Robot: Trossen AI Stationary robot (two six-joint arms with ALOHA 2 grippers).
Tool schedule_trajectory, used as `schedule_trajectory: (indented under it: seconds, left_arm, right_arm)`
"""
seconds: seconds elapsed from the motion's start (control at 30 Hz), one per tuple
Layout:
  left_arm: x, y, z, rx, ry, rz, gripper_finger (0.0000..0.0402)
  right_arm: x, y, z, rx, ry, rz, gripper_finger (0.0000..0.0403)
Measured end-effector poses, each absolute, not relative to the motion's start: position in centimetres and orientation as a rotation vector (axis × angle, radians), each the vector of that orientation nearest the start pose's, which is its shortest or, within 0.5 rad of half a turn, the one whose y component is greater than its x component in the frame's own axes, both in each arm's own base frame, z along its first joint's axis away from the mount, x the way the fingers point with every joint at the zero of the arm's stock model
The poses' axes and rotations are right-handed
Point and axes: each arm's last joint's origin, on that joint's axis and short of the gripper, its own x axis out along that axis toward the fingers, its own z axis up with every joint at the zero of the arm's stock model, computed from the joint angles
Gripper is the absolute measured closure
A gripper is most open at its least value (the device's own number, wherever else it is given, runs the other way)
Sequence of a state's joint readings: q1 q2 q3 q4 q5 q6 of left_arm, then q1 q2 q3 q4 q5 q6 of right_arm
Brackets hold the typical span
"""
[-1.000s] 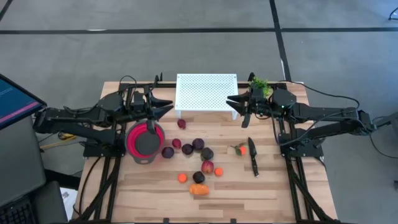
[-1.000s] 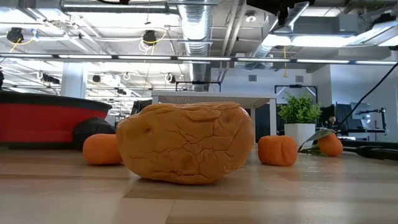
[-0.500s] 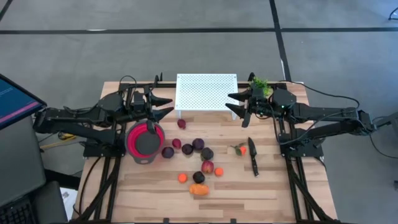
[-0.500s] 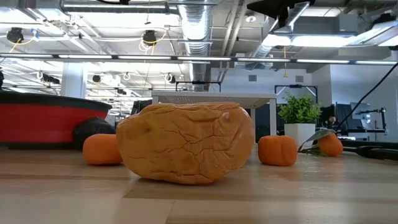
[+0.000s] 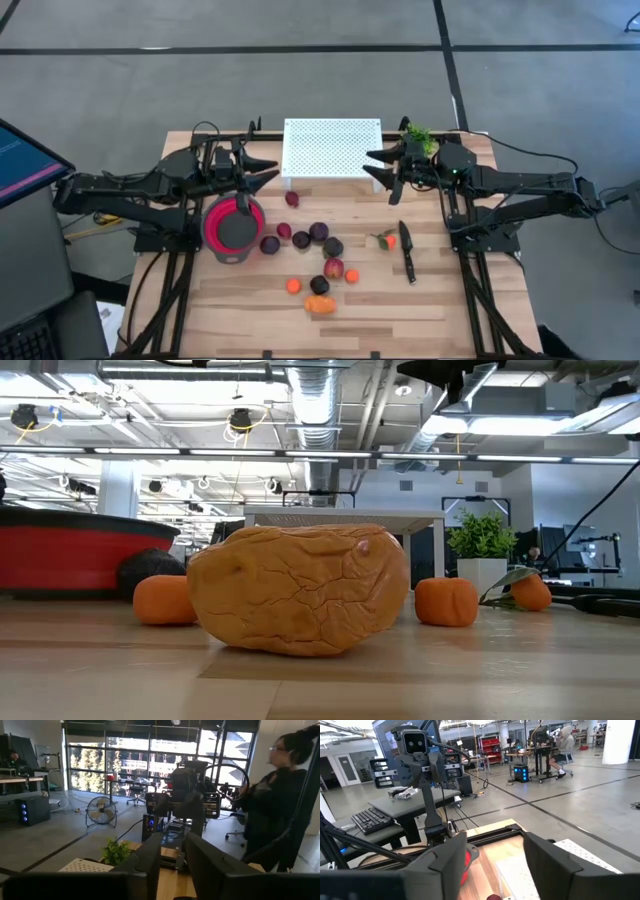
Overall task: Pick & Place Fruit
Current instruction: Put the strainer bowl on the left side of the shelf
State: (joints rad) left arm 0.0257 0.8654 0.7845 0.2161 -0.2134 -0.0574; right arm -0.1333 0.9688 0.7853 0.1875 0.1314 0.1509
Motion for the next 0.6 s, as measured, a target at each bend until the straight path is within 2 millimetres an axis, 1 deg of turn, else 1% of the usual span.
schedule_trajectory:
  seconds: [0.2, 0.27, 0.5, 0.6]
  left_arm:
    - [19.28, 1.11, 35.75, -0.07, -0.142, 0.235, 0.0383]
    - [19.28, 1.11, 35.75, -0.069, -0.142, 0.235, 0.0397]
    - [19.28, 1.11, 35.75, -0.07, -0.143, 0.236, 0.0397]
    - [19.28, 1.12, 35.75, -0.07, -0.143, 0.237, 0.04]
  right_arm:
    - [21.63, -3.28, 33.58, 0.147, -0.024, -0.264, 0.0299]
    - [21.63, -3.28, 33.58, 0.146, -0.024, -0.264, 0.0323]
    - [21.63, -3.28, 33.58, 0.146, -0.024, -0.264, 0.039]
    - [21.63, -3.28, 33.58, 0.133, -0.022, -0.264, 0.04]
